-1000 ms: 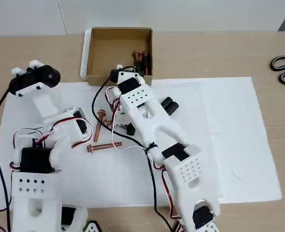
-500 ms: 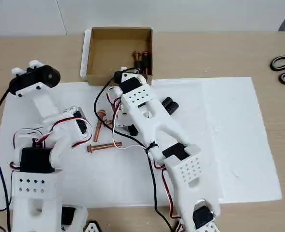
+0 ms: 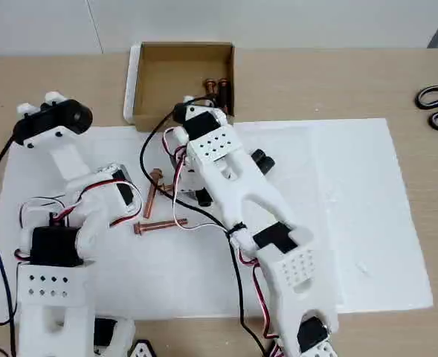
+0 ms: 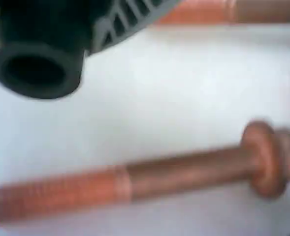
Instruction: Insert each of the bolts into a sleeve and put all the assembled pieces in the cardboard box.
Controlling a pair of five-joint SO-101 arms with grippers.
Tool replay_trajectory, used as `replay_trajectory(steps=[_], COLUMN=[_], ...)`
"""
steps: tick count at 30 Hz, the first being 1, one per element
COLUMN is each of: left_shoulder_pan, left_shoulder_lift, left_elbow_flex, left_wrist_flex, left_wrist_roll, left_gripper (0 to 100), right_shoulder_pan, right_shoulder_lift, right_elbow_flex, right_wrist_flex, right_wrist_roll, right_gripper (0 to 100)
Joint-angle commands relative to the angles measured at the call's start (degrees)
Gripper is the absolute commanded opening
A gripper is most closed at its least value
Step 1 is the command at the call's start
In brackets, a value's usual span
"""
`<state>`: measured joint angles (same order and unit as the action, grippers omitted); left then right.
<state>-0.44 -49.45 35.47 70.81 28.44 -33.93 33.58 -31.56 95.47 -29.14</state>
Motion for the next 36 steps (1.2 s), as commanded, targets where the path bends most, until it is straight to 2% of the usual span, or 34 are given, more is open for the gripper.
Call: replay_trajectory(steps=[1,9,18,27,32,36], left_shoulder_pan=[0.2,0.3,0.3,0.3,1.1,3.1], left_shoulder_lift=[-1.5,-1.1,1.6,22.1,33.8,40.3], left_elbow_flex=[-6.3,-13.1,-11.8,-12.4,-16.3,-20.1], left_wrist_flex=[-1.3,-1.3,-2.7,-10.0,-9.5,-5.1], left_wrist_roll=[-0.2,-0.4,2.3,2.5,2.4,-1.4], left_gripper=[1,1,1,1,1,1], right_shoulder_pan=[3.1,12.4,15.5,15.6,15.7,16.0], right_shoulder_lift=[-5.8,-9.3,-22.3,-33.8,-42.4,-47.2], right_elbow_flex=[-2.6,-2.5,-2.3,10.5,21.3,28.9], right_wrist_flex=[1.5,3.8,4.0,4.1,3.7,3.6], right_wrist_roll=[0.0,0.0,0.0,-0.2,0.0,-0.1], right_gripper=[0.2,0.2,0.2,0.2,0.2,0.2])
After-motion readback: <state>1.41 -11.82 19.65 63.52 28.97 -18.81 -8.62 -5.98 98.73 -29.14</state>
